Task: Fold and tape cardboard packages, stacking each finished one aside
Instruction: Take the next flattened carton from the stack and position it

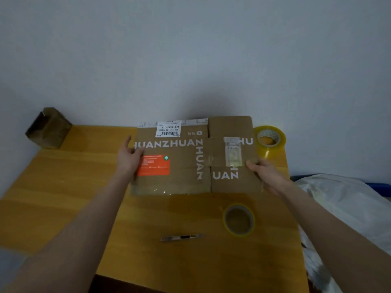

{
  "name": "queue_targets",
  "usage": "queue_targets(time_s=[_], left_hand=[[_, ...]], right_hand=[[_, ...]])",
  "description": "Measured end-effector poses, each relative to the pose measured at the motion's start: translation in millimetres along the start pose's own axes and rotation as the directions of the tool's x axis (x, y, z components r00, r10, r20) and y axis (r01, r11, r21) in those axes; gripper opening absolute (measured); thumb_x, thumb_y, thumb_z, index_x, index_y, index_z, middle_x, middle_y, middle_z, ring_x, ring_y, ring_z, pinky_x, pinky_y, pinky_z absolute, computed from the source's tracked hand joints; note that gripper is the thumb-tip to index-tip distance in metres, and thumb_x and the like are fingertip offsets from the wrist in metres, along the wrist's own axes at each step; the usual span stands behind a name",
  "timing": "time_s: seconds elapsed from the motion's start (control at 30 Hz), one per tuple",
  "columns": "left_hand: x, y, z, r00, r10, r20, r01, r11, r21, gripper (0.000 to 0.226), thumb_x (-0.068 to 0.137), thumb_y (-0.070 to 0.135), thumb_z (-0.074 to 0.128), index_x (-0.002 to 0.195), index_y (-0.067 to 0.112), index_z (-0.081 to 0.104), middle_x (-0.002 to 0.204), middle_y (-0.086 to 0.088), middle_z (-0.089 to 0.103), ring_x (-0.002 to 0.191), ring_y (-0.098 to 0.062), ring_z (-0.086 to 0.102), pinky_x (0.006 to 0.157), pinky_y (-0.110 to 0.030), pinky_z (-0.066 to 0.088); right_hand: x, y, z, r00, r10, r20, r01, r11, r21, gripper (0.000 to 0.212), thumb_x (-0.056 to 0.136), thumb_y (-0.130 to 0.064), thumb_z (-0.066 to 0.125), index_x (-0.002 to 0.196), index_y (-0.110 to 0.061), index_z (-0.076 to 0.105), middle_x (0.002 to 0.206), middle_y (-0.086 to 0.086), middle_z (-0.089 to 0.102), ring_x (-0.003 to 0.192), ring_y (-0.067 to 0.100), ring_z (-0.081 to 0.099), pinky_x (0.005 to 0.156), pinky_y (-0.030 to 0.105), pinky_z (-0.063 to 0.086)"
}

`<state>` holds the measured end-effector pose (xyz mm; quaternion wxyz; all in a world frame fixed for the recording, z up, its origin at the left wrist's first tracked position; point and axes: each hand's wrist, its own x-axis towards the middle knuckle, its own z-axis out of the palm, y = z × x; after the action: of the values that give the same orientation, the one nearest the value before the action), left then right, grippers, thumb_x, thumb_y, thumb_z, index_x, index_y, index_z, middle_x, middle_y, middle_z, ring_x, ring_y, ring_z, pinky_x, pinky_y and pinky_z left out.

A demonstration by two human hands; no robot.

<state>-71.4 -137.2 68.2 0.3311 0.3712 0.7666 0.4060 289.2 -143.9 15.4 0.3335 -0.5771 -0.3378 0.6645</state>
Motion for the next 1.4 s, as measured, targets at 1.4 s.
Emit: queue_targets(time_s=[1.4], left_hand=[[-26, -76, -23, 0.911, -0.129, 0.391, 0.188, 0.975, -0.118, 0.052, 0.097, 0.054, 0.035, 0.106, 0.009, 0.059, 0.094, -0.011, 0.062, 0.096, -0.032, 0.059, 0.088, -0.045, 0.047]], right_hand=[[-81, 46, 117, 0.967, 0.047, -0.250, -0.084, 0.986, -0.142, 0.057, 0.097, -0.053, 0.037, 0.133, -0.010, 0.050, 0.135, 0.016, 0.053, 0.105, 0.027, 0.056, 0.097, 0.046, 0.050]])
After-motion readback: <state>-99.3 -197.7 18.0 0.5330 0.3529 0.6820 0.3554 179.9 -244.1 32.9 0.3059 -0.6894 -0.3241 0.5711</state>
